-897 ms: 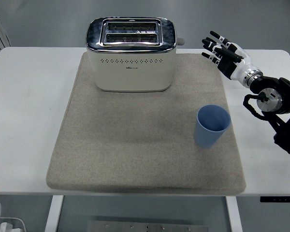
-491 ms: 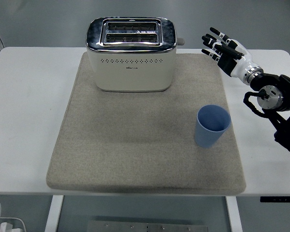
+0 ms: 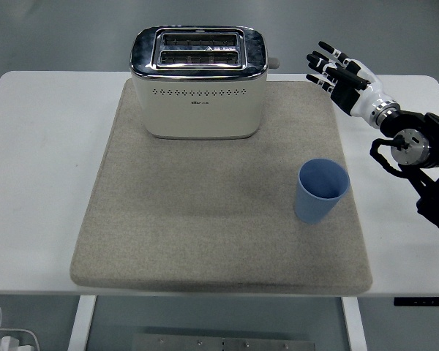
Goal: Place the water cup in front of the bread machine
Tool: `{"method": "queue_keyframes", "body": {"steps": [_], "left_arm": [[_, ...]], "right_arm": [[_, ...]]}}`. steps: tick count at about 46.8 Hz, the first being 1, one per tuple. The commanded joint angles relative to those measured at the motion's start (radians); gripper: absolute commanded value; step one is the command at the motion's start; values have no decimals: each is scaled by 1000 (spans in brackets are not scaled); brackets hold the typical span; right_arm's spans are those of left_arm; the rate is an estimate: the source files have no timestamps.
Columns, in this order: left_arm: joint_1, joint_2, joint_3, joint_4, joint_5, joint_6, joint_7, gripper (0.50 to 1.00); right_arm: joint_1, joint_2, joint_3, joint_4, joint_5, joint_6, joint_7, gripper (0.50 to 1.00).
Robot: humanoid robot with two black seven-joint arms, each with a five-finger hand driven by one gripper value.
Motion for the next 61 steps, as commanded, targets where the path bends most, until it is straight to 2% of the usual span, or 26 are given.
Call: {"method": "queue_keyframes", "body": {"steps": [1,18,32,44,61], "left_arm": [[0,0,0,0,0,0,-1,1000],[0,0,0,0,0,0,1,1000],[0,0,0,0,0,0,1,1000],[0,0,0,0,0,0,1,1000],[0,0,0,0,0,0,1,1000]], "right_arm": [[-1,4,1,0,0,1,0,934],[-10,-11,-1,11,0,16,0,934],[-10,-25,-1,11,0,54,0,934],[-16,-28,-1,12,0,143,0,934],[-35,-120,1,12,-117,403,2,934]]}}
